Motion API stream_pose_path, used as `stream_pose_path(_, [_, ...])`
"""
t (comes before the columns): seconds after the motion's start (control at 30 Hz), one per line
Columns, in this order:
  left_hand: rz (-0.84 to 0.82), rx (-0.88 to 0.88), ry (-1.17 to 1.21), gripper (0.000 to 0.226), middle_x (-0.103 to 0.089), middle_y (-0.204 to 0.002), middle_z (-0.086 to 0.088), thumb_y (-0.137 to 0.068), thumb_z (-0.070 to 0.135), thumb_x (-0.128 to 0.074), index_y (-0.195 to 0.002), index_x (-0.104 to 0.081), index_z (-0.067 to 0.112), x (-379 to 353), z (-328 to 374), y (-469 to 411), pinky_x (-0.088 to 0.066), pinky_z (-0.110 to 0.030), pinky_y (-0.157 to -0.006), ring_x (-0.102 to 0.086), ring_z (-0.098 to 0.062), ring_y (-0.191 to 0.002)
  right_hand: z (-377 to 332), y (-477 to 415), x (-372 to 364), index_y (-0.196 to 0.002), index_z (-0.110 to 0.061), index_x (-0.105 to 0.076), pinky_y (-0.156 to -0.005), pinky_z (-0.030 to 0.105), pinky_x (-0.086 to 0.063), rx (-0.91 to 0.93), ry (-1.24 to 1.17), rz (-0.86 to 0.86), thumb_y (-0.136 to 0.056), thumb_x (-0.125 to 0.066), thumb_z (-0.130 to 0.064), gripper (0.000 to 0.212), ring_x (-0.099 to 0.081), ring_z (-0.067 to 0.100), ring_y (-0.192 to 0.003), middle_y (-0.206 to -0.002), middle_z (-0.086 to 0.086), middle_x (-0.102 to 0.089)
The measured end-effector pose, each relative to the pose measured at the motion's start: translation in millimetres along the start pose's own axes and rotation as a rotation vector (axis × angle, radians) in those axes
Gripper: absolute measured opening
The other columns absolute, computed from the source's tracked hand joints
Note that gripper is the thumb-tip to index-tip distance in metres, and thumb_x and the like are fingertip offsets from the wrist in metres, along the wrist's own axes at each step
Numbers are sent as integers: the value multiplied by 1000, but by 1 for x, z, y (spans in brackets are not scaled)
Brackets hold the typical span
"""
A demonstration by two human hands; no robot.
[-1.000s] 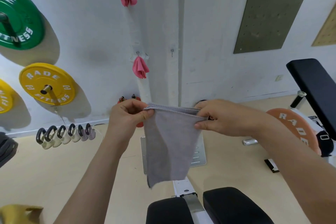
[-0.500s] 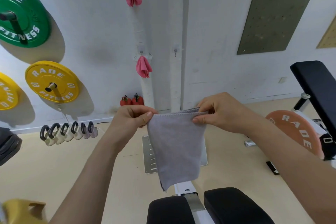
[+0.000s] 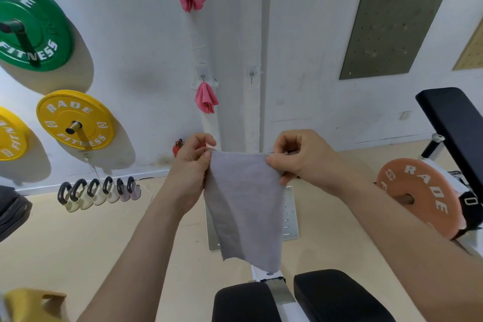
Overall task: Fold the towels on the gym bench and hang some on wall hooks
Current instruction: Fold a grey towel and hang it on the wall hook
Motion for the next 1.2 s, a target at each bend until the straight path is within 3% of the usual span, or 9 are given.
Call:
stream_pose_path(0.17, [146, -37, -313, 28, -64, -95, -11, -96, 16, -40, -91, -63, 31, -8, 6, 9, -45, -34, -82, -58, -19, -87, 17, -5, -23, -101, -13, -63, -71, 30, -60, -80, 85, -148, -91, -60, -12, 10, -63, 18, -64, -80, 7, -53])
stream_pose_path(0.3, [-231, 75, -384, 43, -66, -97, 10, -84, 63, -52, -103, -68, 27, -40, -4, 20, -49, -23, -81, -63, -5, -92, 38, -2, -50, -113, -15, -69, -74, 25, -58, -122, 175, -416, -95, -59, -19, 21, -70, 20, -87, -90, -1, -68])
stream_pose_path(0.43, [-576, 279, -538, 39, -71, -108, -3, -78, 29, -77, -113, -66, 17, -48, -41, 34, -55, -27, -80, -68, -13, -97, 63, -3, -50, -95, -14, -74, -74, 26, -58, -206, 171, -476, -83, -74, -17, 13, -72, 19, -85, -88, 2, -74])
stream_pose_path(0.53, [-496, 288, -636, 20, -74, -89, -6, -72, 17, -82, -89, -74, 11, -32, -62, 26, -55, -34, -76, -68, -21, -82, 81, -5, -49, -94, -10, -73, -79, 34, -60, -228, 290, -493, -83, -74, -20, 14, -73, 25, -84, -88, 3, -74])
stream_pose_path(0.7, [-244, 88, -764, 10, -58, -62, 6, -72, 21, -81, -73, -72, 17, -17, -61, 8, -34, -17, -52, -44, -2, -52, 87, -21, -43, -78, -10, -63, -75, 34, -57, -124, 615, -344, -94, -58, -19, 19, -72, 19, -74, -85, 9, -70])
stream_pose_path(0.87, [31, -127, -825, 17, -69, -76, 13, -78, 6, -71, -83, -74, 22, -3, -42, -1, -46, -16, -68, -61, -3, -72, 75, -29, -34, -61, -31, -35, -66, 36, -42, 78, 673, -110, -96, -50, -11, 43, -54, 24, -72, -64, -6, -48])
stream_pose_path(0.93, [102, -159, -813, 22, -68, -79, 16, -78, 1, -69, -83, -73, 22, 2, -39, 4, -44, -9, -72, -61, -2, -77, 72, -23, -35, -65, -31, -37, -62, 34, -36, 184, 702, -28, -94, -49, -6, 41, -49, 23, -68, -62, -9, -44])
stream_pose_path(1.03, [151, -227, -880, 22, -68, -81, 11, -72, 0, -73, -80, -71, 20, 6, -47, 23, -45, -15, -77, -61, -11, -79, 94, -3, -46, -92, -13, -64, -69, 36, -48, 257, 686, 2, -92, -52, -1, 16, -60, 27, -78, -83, 5, -66])
stream_pose_path(1.2, [-11, -125, -1034, 22, -63, -77, 6, -65, -1, -79, -71, -64, 14, 11, -135, 87, -45, -26, -65, -55, -16, -72, 182, 67, -104, -113, -15, -61, -80, 25, -45, 179, 666, -201, -95, -53, -10, 21, -63, 21, -95, -107, 2, -67])
Point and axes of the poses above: each hand's wrist, its own y-axis away from the middle knuckle, its own x-axis out of the back of the hand, z = x × y, the point moved 10 cm from there along -y, towards the middle knuckle
